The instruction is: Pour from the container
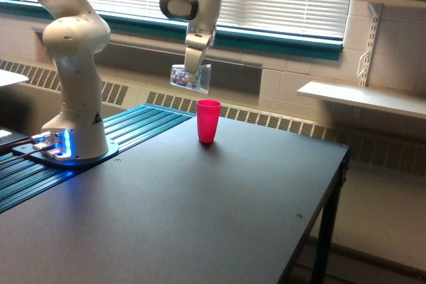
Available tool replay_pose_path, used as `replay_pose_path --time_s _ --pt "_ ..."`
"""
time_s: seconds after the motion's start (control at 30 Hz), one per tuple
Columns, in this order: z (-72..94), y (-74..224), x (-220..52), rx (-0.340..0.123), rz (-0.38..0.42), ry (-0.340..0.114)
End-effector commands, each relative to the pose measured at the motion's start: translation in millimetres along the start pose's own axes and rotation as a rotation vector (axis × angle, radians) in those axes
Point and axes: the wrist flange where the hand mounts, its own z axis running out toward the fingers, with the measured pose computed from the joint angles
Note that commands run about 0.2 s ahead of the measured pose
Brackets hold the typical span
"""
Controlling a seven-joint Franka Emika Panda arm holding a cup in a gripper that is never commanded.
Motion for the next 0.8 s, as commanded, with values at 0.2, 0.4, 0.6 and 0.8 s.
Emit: replay_pose_path --time_s 0.2,0.4,0.6,0.8 --pt "10.1 -2.8 -4.6 -0.028 0.0 -0.044" --pt "9.3 -4.7 2.2 -0.026 0.019 -0.056" --pt "8.2 -7.2 9.6 -0.025 0.039 -0.064" --pt "9.3 -9.2 14.4 -0.027 0.048 -0.071"
